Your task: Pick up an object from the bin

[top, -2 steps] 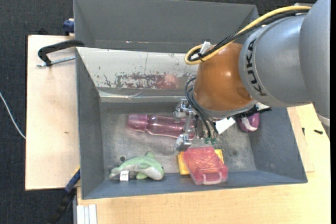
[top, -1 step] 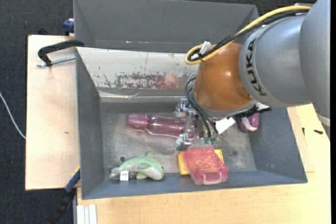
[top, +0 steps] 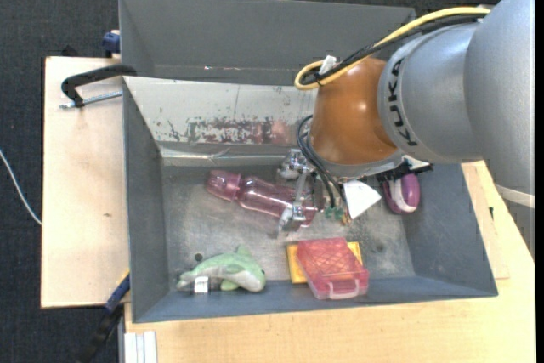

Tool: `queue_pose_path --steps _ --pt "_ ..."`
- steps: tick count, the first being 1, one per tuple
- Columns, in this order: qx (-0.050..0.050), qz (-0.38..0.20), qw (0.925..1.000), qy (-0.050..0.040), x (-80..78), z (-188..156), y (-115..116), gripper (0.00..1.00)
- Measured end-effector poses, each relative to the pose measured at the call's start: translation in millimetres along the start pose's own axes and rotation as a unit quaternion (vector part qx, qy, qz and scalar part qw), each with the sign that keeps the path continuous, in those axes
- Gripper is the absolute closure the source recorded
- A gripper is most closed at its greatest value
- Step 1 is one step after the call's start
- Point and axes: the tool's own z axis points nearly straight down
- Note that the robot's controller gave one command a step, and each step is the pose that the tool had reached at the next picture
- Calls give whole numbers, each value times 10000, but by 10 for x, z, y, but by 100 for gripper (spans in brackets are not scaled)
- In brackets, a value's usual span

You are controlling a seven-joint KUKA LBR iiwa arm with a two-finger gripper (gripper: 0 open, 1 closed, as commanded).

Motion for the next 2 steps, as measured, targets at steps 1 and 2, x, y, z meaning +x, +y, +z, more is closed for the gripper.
queue_pose_path --steps 1,2 --pt "23 558 9984 93 -301 177 207 100" --pt "23 558 9984 93 -301 177 207 100"
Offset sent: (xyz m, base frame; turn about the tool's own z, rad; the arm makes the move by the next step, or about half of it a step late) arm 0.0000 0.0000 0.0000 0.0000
